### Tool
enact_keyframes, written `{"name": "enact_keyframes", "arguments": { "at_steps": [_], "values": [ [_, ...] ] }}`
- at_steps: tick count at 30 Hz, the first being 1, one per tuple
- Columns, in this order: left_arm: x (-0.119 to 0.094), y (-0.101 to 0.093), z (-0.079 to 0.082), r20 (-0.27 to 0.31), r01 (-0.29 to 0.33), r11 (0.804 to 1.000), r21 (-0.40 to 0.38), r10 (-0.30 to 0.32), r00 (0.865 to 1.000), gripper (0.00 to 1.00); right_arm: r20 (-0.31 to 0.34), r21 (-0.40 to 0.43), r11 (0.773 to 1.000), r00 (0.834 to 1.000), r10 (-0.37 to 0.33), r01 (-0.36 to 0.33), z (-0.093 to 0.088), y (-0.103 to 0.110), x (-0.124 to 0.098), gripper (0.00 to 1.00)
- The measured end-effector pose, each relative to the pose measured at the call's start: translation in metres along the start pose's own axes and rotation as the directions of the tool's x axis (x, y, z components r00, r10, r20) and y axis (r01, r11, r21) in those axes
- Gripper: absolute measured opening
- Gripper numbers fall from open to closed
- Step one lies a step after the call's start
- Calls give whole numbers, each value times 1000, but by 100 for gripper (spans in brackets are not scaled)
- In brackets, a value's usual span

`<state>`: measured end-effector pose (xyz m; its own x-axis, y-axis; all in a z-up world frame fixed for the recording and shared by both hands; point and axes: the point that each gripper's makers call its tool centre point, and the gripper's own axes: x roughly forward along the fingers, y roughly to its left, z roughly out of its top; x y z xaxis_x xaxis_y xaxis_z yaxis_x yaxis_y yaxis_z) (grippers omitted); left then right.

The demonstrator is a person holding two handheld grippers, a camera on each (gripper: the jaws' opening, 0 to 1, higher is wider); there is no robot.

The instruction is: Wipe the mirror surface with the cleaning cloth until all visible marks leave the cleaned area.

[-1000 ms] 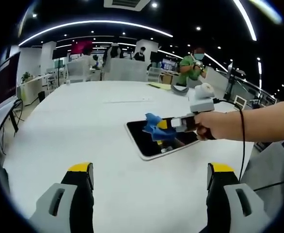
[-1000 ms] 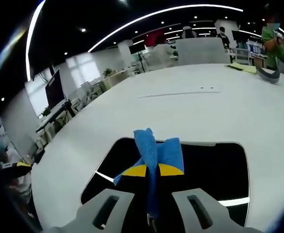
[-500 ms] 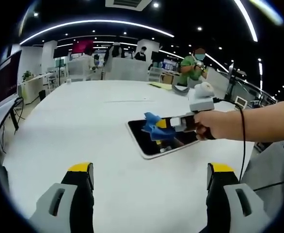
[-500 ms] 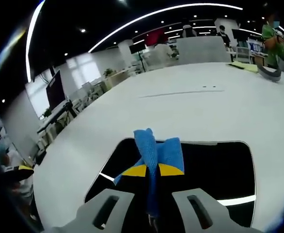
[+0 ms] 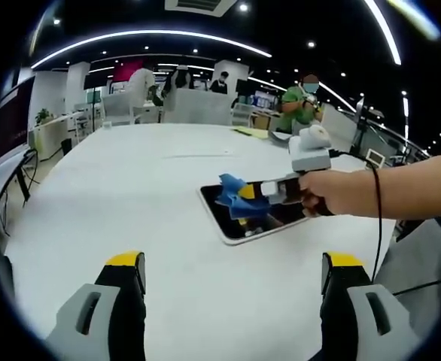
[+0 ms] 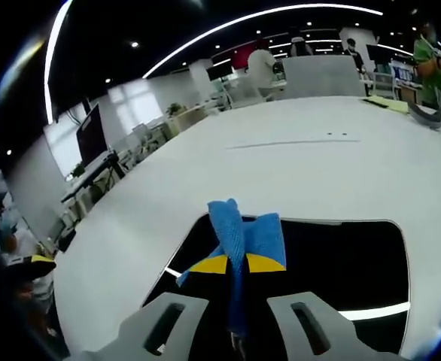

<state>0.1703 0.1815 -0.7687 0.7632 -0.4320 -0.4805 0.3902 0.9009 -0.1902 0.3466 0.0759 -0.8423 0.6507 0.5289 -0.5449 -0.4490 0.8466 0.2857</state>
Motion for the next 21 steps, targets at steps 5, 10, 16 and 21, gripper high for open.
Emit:
{"name": "enact_keyframes", "arguments": {
  "at_steps": [5, 10, 16, 21],
  "values": [
    [-1, 1, 1, 1, -2, 1000, 2, 2, 1000, 98, -5, -3, 1000, 1000, 10, -10, 2, 3, 7, 3],
    [-3, 3, 0, -2, -8, 1000, 0, 8, 1000, 98, -11, -13, 1000, 1000, 22, -22, 2, 9, 12, 3],
    [-4, 3, -1, -1, -9, 1000, -3, 9, 1000, 98, -17, -24, 999, 999, 34, -34, 2, 15, 16, 3],
    [-4, 4, -1, -3, -13, 1000, -3, 13, 1000, 98, -21, -34, 999, 999, 42, -43, 1, 20, 16, 3]
  ]
}}
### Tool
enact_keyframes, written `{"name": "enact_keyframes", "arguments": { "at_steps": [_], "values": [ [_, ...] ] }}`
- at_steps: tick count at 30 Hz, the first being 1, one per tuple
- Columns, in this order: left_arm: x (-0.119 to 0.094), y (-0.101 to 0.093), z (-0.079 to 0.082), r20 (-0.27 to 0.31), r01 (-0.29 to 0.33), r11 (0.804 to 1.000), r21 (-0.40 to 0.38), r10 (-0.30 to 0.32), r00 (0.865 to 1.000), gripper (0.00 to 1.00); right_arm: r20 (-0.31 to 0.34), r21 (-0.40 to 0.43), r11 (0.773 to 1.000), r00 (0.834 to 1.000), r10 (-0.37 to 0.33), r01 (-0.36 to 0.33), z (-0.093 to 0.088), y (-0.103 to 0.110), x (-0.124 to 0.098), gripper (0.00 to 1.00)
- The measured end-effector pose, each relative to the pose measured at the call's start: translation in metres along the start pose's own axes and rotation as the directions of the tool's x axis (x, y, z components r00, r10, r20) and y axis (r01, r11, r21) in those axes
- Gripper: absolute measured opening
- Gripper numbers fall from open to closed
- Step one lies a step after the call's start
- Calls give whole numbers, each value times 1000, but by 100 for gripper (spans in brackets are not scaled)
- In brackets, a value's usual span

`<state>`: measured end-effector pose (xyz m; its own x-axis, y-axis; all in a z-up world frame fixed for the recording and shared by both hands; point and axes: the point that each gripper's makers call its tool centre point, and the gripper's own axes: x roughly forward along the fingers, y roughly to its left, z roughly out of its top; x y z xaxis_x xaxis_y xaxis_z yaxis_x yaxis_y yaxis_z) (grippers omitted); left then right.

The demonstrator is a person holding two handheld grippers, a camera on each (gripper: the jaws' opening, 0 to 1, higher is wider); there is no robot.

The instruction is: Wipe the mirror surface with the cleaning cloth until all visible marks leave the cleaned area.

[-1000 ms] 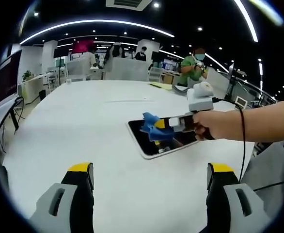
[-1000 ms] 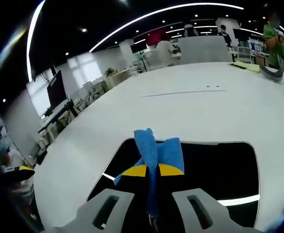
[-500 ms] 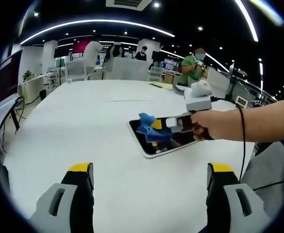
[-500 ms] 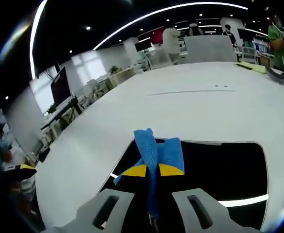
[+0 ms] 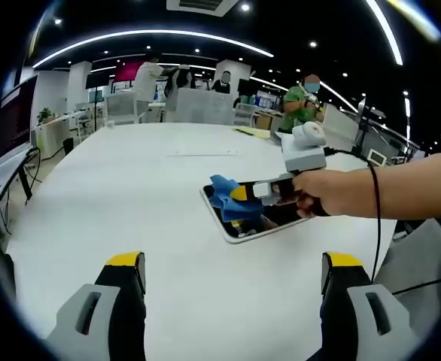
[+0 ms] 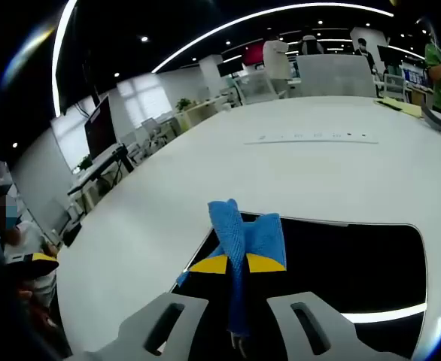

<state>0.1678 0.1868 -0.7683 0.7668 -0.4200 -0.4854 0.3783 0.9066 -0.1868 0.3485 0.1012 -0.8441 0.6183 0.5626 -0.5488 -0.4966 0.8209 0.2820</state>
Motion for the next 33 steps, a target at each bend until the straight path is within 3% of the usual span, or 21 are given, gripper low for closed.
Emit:
{"name": "enact_keyframes", "arguments": {
  "at_steps": [22, 33],
  "values": [
    [1, -2, -1, -4, 2, 1000, 0, -2, 1000, 98, 2, -18, 1000, 1000, 10, -9, -1, 9, -8, 3],
    [0, 1, -2, -1, -4, 1000, -6, 4, 1000, 98, 0, -4, 1000, 1000, 14, -14, 0, 14, 0, 3]
  ]
}}
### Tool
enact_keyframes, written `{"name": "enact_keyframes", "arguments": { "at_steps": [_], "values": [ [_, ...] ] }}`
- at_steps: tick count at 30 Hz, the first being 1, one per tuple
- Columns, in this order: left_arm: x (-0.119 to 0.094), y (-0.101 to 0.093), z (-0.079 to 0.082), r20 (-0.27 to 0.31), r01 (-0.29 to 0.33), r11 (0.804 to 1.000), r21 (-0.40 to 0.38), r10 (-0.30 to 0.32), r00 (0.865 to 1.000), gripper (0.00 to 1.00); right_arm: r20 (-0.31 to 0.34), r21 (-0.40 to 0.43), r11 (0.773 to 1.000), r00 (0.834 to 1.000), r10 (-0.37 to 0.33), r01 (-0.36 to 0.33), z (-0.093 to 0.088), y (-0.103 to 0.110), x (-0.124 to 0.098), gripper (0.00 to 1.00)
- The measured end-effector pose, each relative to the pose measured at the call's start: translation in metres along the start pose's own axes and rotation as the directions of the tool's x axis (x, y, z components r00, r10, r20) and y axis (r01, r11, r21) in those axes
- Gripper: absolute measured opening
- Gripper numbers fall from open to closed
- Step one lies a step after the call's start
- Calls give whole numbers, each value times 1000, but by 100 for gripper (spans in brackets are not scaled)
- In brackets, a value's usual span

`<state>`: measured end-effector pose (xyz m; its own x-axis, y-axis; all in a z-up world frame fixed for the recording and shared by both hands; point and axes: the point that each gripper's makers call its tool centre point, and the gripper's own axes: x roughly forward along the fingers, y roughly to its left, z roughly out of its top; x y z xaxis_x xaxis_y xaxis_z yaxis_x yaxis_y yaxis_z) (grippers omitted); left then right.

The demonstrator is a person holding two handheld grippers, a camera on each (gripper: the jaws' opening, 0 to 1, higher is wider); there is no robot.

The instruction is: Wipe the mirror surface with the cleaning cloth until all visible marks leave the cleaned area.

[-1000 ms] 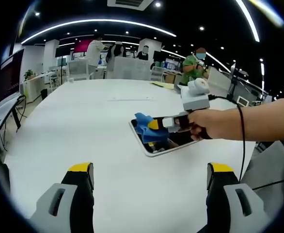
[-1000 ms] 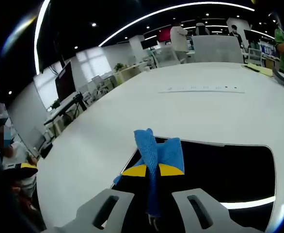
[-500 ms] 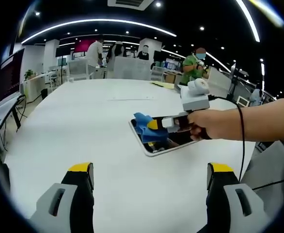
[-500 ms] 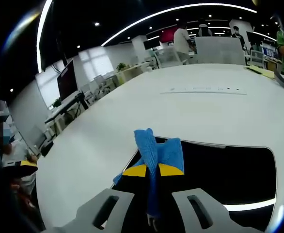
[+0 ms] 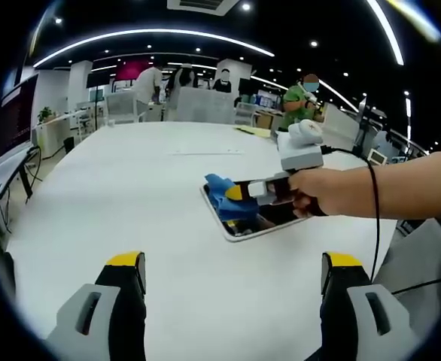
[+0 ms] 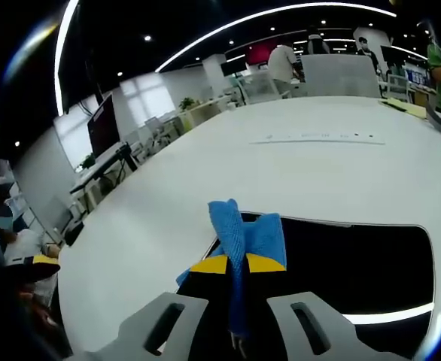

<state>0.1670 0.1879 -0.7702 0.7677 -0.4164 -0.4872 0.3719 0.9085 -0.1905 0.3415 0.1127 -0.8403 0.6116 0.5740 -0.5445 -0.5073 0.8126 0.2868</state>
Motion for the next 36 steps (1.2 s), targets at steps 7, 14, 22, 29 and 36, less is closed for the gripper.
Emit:
{"name": "enact_keyframes", "arguments": {
  "at_steps": [7, 14, 22, 29, 36],
  "values": [
    [-1, 0, 0, 1, 0, 1000, 0, 0, 1000, 98, 4, -6, 1000, 1000, 3, -3, 0, 0, 4, 3],
    [0, -2, 2, 4, 1, 1000, 7, -1, 1000, 98, 7, -9, 1000, 1000, 5, -5, -1, -1, 5, 3],
    [-2, -1, 0, 5, -2, 1000, 4, 2, 1000, 98, 6, -5, 1000, 1000, 6, -6, -1, -1, 5, 3],
    [-2, 1, 1, 9, -7, 1000, 4, 7, 1000, 98, 5, -7, 1000, 1000, 7, -7, 0, -2, 8, 3],
    [-2, 1, 1, 11, -9, 1000, 4, 9, 1000, 98, 0, -4, 1000, 1000, 12, -12, -3, 1, 4, 3]
  ]
}}
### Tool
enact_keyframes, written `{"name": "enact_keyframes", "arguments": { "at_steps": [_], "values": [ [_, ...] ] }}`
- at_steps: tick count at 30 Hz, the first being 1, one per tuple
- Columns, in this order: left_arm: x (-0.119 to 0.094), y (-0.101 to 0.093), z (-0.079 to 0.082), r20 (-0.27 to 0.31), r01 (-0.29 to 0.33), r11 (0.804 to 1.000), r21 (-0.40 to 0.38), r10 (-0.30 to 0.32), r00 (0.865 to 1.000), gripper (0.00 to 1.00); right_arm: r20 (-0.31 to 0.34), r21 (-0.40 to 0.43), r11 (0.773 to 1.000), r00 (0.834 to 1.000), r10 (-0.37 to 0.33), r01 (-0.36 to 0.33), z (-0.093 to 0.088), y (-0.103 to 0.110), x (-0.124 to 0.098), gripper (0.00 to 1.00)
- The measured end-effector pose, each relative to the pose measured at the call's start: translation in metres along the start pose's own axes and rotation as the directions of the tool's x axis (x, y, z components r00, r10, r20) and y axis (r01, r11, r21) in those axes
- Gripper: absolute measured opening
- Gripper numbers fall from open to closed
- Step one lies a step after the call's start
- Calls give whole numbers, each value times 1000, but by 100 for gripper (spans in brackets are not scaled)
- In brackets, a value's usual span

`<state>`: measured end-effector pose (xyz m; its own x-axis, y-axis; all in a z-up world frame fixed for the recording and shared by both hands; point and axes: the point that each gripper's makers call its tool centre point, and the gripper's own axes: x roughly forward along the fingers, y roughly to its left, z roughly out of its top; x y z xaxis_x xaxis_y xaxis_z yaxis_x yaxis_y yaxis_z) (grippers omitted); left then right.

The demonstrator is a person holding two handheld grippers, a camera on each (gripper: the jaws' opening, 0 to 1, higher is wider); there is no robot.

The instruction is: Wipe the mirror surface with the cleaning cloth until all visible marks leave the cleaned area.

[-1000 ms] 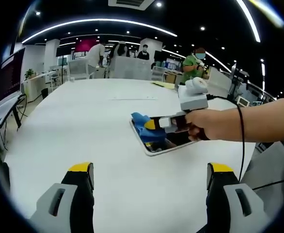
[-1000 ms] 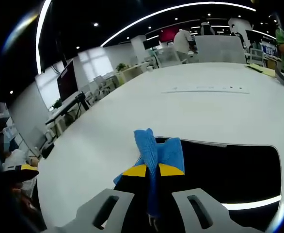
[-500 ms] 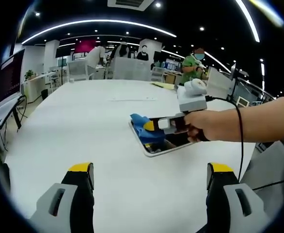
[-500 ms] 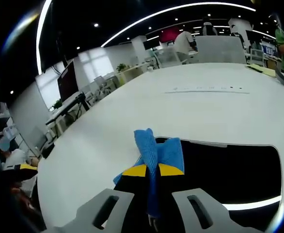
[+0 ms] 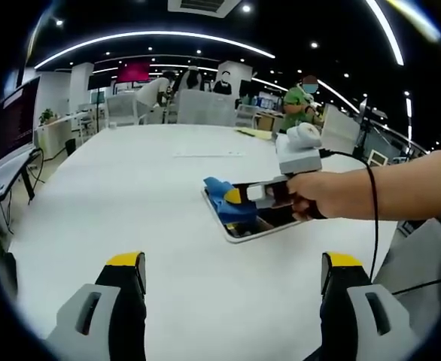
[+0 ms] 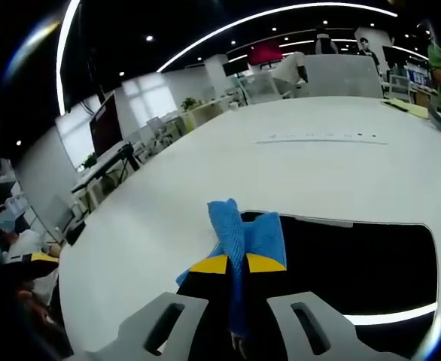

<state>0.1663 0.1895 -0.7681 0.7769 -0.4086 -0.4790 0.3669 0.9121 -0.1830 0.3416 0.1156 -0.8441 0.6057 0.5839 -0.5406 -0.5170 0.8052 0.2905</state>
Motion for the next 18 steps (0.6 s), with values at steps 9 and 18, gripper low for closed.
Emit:
{"name": "enact_keyframes", "arguments": {
  "at_steps": [9, 18],
  "values": [
    [-1, -1, 1, 4, 0, 1000, 2, 0, 1000, 98, -10, -7, 1000, 1000, 14, -14, -5, 8, -7, 3],
    [-2, -4, 4, 8, 2, 1000, 10, -2, 1000, 98, -16, -30, 999, 999, 33, -34, -13, 17, -15, 3]
  ]
}}
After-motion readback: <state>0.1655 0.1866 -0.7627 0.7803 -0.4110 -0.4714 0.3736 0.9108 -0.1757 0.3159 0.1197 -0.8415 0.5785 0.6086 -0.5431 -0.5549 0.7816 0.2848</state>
